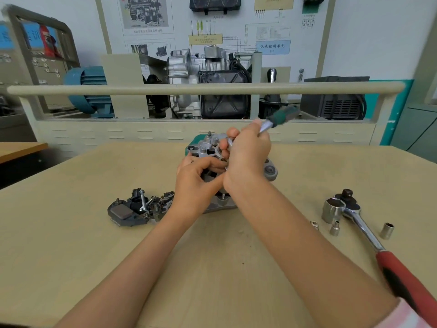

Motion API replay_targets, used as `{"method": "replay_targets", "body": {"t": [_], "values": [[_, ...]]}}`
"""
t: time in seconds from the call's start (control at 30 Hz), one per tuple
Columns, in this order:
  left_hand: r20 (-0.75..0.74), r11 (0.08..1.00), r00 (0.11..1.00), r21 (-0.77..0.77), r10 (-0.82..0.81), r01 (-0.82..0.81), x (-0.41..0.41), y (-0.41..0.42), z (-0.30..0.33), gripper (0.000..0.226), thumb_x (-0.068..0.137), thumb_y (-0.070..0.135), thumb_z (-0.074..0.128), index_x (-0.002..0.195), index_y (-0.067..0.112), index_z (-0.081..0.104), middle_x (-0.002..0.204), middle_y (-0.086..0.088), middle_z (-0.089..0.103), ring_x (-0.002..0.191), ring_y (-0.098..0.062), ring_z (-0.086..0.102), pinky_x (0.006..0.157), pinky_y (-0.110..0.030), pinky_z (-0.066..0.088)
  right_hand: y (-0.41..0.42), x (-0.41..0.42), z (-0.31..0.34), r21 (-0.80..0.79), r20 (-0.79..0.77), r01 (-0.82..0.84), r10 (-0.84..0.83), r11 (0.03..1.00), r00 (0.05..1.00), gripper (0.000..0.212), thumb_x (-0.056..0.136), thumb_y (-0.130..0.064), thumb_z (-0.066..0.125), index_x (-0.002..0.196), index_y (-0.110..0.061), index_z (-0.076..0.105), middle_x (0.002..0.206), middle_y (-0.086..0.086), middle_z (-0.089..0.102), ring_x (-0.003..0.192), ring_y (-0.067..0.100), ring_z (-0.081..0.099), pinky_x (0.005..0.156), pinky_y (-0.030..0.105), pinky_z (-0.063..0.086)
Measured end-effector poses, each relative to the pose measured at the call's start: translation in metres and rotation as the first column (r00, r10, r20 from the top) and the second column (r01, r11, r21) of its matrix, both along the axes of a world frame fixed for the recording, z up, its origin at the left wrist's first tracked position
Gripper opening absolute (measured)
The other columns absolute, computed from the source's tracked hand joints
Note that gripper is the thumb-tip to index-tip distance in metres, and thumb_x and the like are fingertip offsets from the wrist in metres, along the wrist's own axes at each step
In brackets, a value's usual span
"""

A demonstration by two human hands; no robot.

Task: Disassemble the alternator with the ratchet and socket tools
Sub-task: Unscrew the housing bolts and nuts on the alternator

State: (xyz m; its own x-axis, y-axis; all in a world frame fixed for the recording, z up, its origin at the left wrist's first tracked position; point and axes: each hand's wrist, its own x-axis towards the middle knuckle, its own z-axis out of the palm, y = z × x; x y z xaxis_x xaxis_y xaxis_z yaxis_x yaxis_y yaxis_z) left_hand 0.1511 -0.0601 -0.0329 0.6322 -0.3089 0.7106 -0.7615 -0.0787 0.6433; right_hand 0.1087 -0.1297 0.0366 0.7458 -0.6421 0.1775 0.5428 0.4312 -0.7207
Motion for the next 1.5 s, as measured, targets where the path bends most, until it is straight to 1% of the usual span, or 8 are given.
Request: {"method": "replay_targets", "body": {"t": [0.33, 0.47, 0.6, 0.77, 1.0, 1.2, 1.3, 1.5], "values": [[-0.044, 1.0, 0.999, -0.014, -0.023, 0.022, 0.001, 0.003, -0.001, 0.024, 0.077, 0.02, 0.074, 0.079, 0.042, 0.066, 0.079, 0.022, 0.057, 0.092, 0.002, 0.046, 0.079, -0.008, 0.037, -0.028, 0.003, 0.025, -0.421, -0.519, -0.729, 0.515, 0.54, 0.682, 0.04, 0.098, -0.035, 0.043, 0.063, -0.019, 0.034, 0.036, -0.012, 0.03, 0.025, 0.003, 0.023, 0.031, 0.016, 0.017], [-0.032, 1.0, 0.999, -0.015, 0.001, -0.001, 0.001, 0.001, -0.001, 0.027, 0.074, 0.019, 0.075, 0.075, 0.044, 0.064, 0.071, 0.033, 0.059, 0.093, -0.013, 0.047, 0.082, -0.025, 0.041, -0.023, -0.002, 0.018, -0.374, -0.379, -0.584, 0.456, 0.72, 0.805, 0.037, 0.098, -0.033, 0.044, 0.065, -0.018, 0.037, 0.036, -0.011, 0.034, 0.026, 0.004, 0.026, 0.031, 0.016, 0.019], [0.015, 0.999, 1.0, -0.029, 0.02, -0.02, 0.001, -0.002, -0.001, 0.037, 0.07, 0.009, 0.068, 0.065, 0.043, 0.055, 0.061, 0.033, 0.056, 0.077, 0.004, 0.041, 0.069, -0.025, 0.031, 0.0, -0.001, 0.001, -0.039, -0.031, -0.017, 0.016, 0.999, 0.999, 0.031, 0.102, -0.026, 0.036, 0.074, -0.013, 0.04, 0.044, -0.004, 0.043, 0.026, 0.006, 0.033, 0.032, 0.012, 0.027], [0.001, 0.999, 1.0, -0.035, 0.005, -0.005, 0.001, -0.002, -0.002, 0.024, 0.072, 0.016, 0.071, 0.068, 0.035, 0.058, 0.064, 0.023, 0.058, 0.082, -0.003, 0.042, 0.072, -0.025, 0.035, -0.009, 0.002, 0.012, -0.239, -0.261, -0.269, 0.205, 0.933, 0.943, 0.033, 0.101, -0.026, 0.039, 0.069, -0.017, 0.038, 0.036, -0.009, 0.04, 0.025, 0.006, 0.03, 0.033, 0.011, 0.02], [0.001, 1.0, 1.0, -0.012, 0.009, -0.009, 0.0, 0.002, -0.002, 0.026, 0.077, 0.024, 0.074, 0.078, 0.047, 0.063, 0.08, 0.038, 0.056, 0.097, -0.012, 0.048, 0.085, -0.022, 0.04, -0.038, 0.002, 0.023, -0.391, -0.484, -0.776, 0.606, 0.495, 0.631, 0.034, 0.099, -0.029, 0.041, 0.067, -0.019, 0.035, 0.036, -0.011, 0.031, 0.025, 0.002, 0.024, 0.038, 0.018, 0.012], [0.032, 0.999, 0.999, -0.023, 0.024, -0.024, 0.002, -0.001, -0.002, 0.033, 0.074, 0.008, 0.072, 0.067, 0.037, 0.058, 0.064, 0.026, 0.059, 0.081, -0.001, 0.045, 0.072, -0.026, 0.033, -0.009, -0.001, 0.004, -0.23, -0.152, -0.229, 0.198, 0.946, 0.968, 0.032, 0.101, -0.025, 0.038, 0.071, -0.015, 0.039, 0.045, -0.007, 0.043, 0.027, 0.003, 0.031, 0.031, 0.015, 0.024], [0.028, 1.0, 0.999, -0.012, 0.018, -0.018, 0.001, -0.002, -0.003, 0.034, 0.072, 0.007, 0.067, 0.067, 0.038, 0.054, 0.062, 0.032, 0.056, 0.073, 0.006, 0.04, 0.067, -0.026, 0.03, 0.004, 0.001, -0.003, -0.141, -0.046, 0.035, -0.042, 0.989, 0.998, 0.031, 0.103, -0.026, 0.031, 0.075, -0.014, 0.038, 0.057, 0.001, 0.047, 0.028, 0.002, 0.035, 0.033, 0.014, 0.03], [0.027, 0.999, 0.999, -0.009, 0.044, -0.043, 0.002, -0.001, -0.003, 0.026, 0.076, 0.022, 0.074, 0.078, 0.044, 0.06, 0.075, 0.02, 0.054, 0.088, -0.008, 0.044, 0.077, -0.015, 0.035, -0.026, 0.007, 0.017, -0.341, -0.355, -0.541, 0.427, 0.769, 0.832, 0.03, 0.1, -0.021, 0.039, 0.07, -0.017, 0.038, 0.038, -0.011, 0.038, 0.025, 0.005, 0.024, 0.031, 0.015, 0.016]]}}
